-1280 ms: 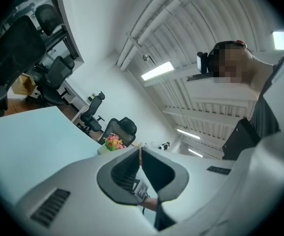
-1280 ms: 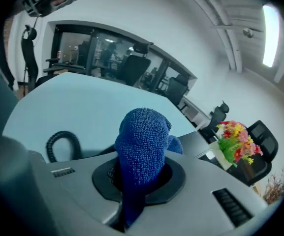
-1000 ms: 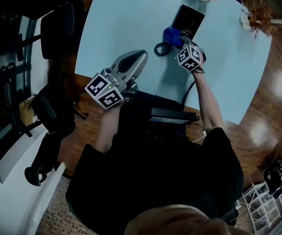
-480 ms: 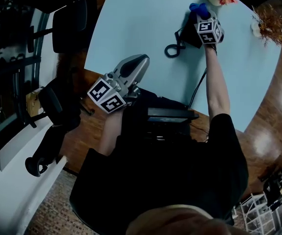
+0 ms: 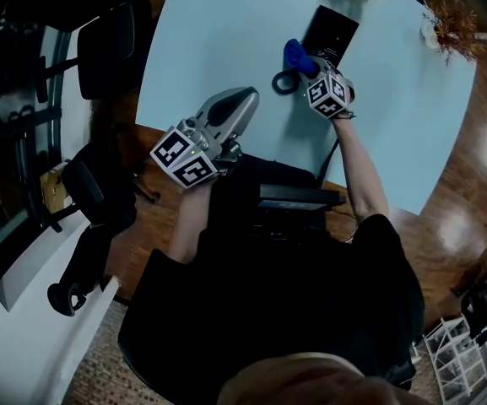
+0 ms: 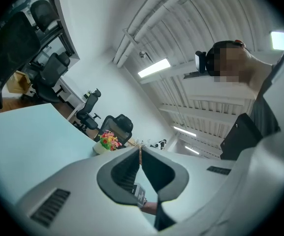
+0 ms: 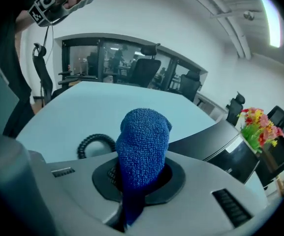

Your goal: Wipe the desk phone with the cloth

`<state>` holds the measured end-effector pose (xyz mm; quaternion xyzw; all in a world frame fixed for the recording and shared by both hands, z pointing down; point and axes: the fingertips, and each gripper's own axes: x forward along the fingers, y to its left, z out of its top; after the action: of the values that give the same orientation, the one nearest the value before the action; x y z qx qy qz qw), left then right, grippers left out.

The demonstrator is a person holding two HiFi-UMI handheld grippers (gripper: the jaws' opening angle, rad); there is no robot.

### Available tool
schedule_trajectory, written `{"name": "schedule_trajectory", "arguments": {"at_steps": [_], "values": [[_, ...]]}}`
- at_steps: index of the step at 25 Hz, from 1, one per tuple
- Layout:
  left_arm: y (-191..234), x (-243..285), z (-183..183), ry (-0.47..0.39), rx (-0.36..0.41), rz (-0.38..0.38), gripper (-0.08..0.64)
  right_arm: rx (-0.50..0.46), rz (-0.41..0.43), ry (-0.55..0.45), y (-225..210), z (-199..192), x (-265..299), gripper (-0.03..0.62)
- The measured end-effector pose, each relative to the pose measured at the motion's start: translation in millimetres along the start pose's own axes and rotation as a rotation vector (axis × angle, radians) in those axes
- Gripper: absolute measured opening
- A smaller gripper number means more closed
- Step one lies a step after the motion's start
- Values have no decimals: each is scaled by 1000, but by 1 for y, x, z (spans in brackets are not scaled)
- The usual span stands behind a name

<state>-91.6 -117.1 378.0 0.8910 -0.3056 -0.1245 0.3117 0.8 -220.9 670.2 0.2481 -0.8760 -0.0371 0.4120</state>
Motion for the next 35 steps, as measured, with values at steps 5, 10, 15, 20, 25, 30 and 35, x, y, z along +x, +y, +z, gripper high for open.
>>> {"name": "schedule_trajectory", "arguments": {"at_steps": [5, 10, 15, 20, 25, 30, 35], "values": [[0, 3, 0, 8, -1, -6, -3, 44, 3, -23, -11, 8, -22, 2], [-6, 6, -2, 17, 10, 0, -3, 215, -359, -169, -161, 31, -69, 2], [-11, 8, -7, 24, 16, 12, -3, 257, -479, -123, -221, 14, -64, 2], [-6, 1, -3, 21, 9, 22, -3, 153, -385, -28, -171, -3, -37, 2], [-7, 14, -12, 39, -1, -3, -3, 84, -267, 12, -97, -18, -33, 2], [-9, 21, -14, 50, -3, -31, -3, 53, -114, 59, -16, -33, -27, 2], [-8, 22, -18, 59, -3, -31, -3, 43, -80, 66, -17, -27, -38, 2]]}}
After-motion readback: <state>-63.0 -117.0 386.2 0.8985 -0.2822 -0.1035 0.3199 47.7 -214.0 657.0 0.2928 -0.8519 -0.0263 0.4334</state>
